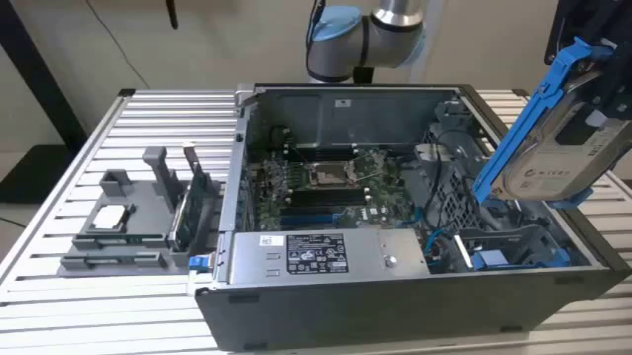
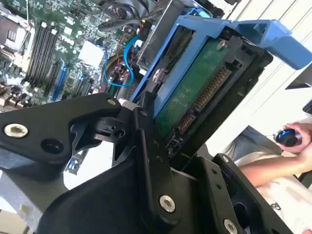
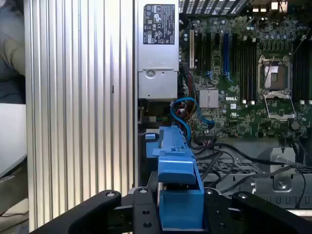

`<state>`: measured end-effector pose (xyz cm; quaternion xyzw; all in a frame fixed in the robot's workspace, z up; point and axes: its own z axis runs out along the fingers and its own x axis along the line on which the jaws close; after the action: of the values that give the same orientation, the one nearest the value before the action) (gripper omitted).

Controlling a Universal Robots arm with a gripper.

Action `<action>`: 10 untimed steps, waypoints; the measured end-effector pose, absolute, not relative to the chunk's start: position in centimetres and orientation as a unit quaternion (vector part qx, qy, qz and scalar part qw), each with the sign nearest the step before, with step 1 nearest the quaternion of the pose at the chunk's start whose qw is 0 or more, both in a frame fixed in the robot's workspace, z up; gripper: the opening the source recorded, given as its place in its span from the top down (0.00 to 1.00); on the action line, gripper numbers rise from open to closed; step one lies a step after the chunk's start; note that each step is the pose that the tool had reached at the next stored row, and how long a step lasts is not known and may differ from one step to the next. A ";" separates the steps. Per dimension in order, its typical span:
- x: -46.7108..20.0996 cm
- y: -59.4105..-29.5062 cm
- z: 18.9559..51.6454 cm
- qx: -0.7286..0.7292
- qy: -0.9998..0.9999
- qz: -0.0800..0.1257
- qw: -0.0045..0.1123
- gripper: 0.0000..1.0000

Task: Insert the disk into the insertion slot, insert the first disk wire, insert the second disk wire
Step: 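Insert the disk into the insertion slot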

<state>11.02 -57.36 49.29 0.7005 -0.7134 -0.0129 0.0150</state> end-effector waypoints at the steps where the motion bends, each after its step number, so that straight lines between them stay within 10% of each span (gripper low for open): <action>1: 11.0 -57.4 49.3 0.701 -0.713 -0.013 0.015 0.67; 10: 11.0 -57.4 49.3 0.701 -0.713 -0.013 0.015 0.67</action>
<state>11.02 -57.36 49.29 0.7005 -0.7134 -0.0129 0.0150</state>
